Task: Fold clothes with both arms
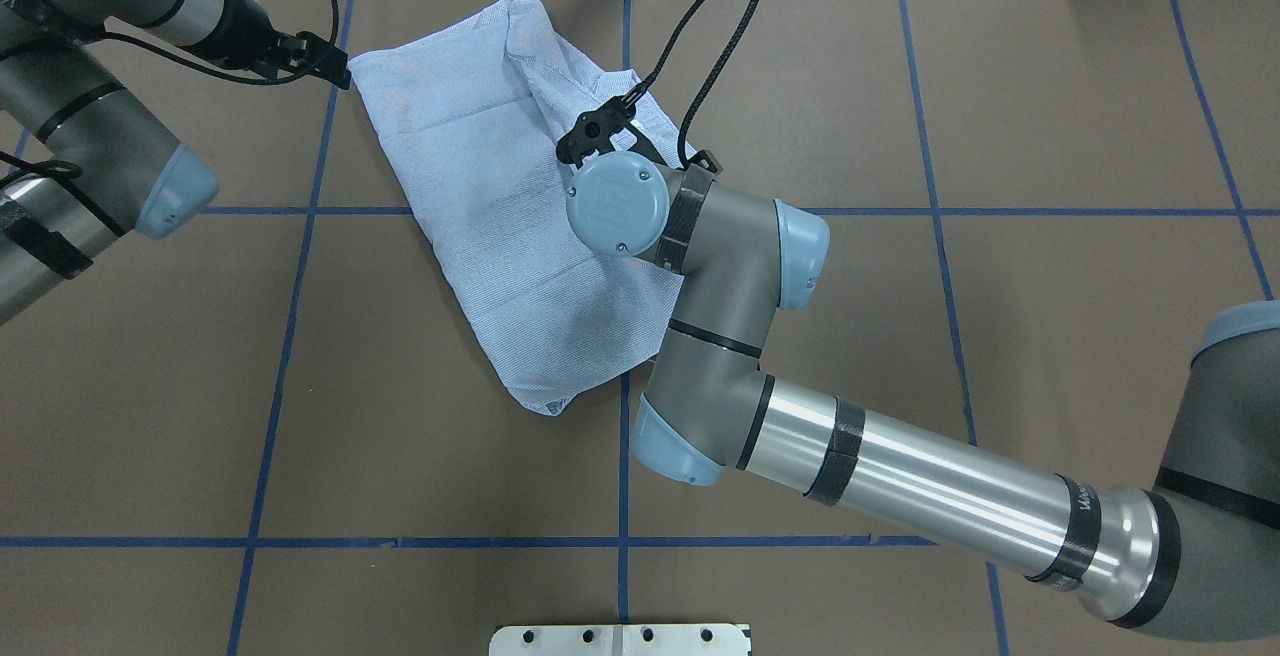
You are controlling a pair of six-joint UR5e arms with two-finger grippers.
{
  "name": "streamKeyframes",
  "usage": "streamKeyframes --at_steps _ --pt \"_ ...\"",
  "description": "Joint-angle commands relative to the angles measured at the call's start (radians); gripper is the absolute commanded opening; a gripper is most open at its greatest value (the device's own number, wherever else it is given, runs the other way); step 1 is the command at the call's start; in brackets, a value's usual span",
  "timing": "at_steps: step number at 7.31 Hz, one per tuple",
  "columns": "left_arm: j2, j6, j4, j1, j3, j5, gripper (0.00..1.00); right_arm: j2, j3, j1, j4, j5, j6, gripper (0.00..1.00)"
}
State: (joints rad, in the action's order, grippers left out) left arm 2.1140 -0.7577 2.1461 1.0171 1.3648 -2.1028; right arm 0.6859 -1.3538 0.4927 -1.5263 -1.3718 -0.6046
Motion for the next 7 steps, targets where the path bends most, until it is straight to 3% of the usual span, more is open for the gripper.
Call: streamKeyframes --at_steps 1,3,6,7 --pt "0.0 0.0 0.0 0.0 -0.001 0.0 1.0 -0.003 0.013 -0.008 -0.028 0.032 0.037 0.89" --pt "0.0 0.0 -0.002 0.0 0.0 0.0 1.0 -0.003 0.051 0.032 -0.018 0.059 0.063 0.87" --pt "0.0 0.001 -0.005 0.0 0.007 -0.002 1.0 -0.005 0.207 0.145 0.075 0.071 0.098 0.84" --pt "0.0 0.001 -0.005 0.0 0.007 -0.002 1.0 -0.003 0.22 0.196 0.075 0.062 0.136 0.84"
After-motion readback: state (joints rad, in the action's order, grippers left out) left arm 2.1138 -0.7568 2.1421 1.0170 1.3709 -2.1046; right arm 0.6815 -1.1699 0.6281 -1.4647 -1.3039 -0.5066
